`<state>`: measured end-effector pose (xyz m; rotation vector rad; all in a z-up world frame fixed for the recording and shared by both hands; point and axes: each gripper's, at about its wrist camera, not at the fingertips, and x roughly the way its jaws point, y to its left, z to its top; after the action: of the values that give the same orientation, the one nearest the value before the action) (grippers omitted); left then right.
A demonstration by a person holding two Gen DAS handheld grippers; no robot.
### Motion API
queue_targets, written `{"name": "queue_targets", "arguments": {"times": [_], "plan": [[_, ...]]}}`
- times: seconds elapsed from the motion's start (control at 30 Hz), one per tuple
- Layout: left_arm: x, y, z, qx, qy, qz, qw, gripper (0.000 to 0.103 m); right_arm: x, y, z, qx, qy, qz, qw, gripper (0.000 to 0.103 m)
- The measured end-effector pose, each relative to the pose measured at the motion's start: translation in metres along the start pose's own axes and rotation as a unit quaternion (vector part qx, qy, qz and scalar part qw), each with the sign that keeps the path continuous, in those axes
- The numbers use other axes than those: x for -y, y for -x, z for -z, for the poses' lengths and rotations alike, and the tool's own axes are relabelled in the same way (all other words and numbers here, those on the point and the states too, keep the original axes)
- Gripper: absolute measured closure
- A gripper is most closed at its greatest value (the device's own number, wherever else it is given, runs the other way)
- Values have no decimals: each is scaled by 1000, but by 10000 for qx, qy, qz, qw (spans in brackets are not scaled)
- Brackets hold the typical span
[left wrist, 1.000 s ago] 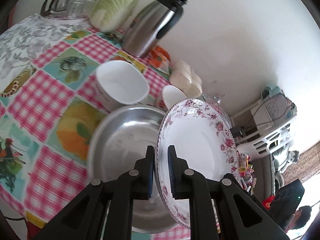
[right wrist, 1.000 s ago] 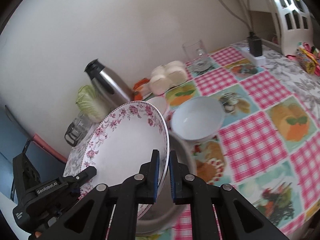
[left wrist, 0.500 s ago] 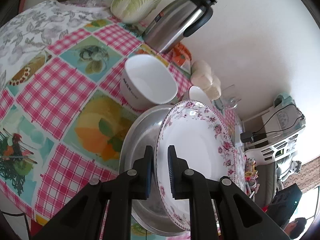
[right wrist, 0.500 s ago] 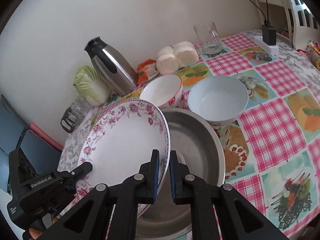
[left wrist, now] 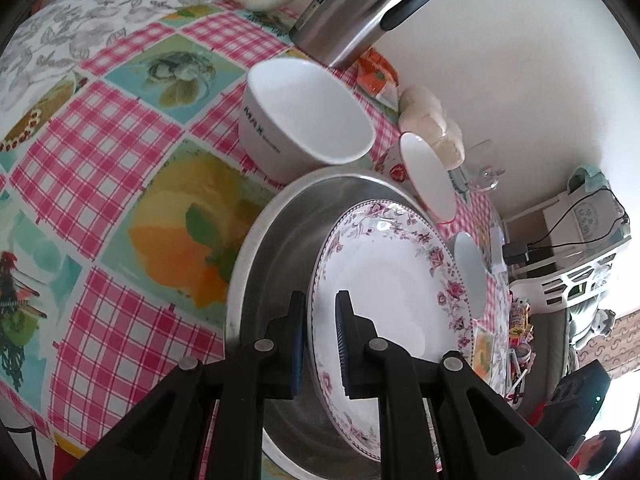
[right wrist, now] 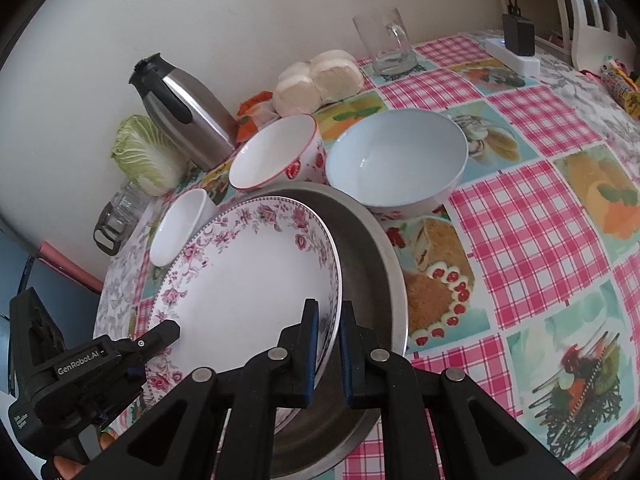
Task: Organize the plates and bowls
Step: 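Lower the rose-rimmed plate flat into the steel basin with both tools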
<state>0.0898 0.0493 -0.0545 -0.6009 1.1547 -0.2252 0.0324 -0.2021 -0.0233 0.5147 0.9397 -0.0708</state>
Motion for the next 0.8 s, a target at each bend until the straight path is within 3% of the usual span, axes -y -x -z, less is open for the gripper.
{"name": "queue_targets", "arguments": {"times": [0.8], "plan": [[16,-11,-1,72,-326,-702,9970,90,-5,-12,-1,-241,272,296,9989,92]]}}
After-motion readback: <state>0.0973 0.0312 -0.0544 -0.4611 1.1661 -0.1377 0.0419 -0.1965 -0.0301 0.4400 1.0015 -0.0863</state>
